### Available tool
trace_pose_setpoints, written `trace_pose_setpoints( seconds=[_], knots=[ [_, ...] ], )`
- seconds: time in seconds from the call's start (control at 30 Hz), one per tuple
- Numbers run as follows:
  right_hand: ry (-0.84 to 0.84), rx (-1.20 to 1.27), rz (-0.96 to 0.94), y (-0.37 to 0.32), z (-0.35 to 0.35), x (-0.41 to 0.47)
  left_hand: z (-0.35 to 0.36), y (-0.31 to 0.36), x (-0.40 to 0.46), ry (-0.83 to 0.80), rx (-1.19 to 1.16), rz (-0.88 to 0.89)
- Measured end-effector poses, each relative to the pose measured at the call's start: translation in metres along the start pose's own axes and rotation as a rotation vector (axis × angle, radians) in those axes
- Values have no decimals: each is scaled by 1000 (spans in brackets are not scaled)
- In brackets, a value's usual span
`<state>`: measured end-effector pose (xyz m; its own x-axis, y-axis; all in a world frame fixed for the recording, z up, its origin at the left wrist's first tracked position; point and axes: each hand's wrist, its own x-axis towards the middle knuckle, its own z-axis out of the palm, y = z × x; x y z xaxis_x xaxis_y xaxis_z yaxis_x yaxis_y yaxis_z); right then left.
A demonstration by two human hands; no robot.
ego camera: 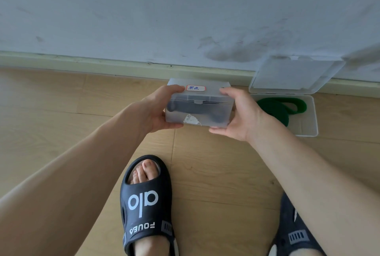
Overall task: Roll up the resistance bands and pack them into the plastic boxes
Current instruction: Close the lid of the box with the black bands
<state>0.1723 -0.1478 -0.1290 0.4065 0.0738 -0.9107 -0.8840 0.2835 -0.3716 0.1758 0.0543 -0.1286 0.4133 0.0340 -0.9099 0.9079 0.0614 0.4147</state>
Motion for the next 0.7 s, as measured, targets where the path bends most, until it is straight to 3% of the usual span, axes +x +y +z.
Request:
trace_pose_setpoints(
  seconds=[0.07,0.27,0.47,0.7],
  knots=[
    [-72,52,12,1,-7,2,0,0,-1,1,9,7],
    [9,46,-53,5,-1,-2,3,-3,-4,32,-16,10],
    [23,10,-73,8,1,-8,19,-25,-2,51,-293,25],
    [42,16,-78,11,5,-6,35,-34,6,157,-368,41]
  ],
)
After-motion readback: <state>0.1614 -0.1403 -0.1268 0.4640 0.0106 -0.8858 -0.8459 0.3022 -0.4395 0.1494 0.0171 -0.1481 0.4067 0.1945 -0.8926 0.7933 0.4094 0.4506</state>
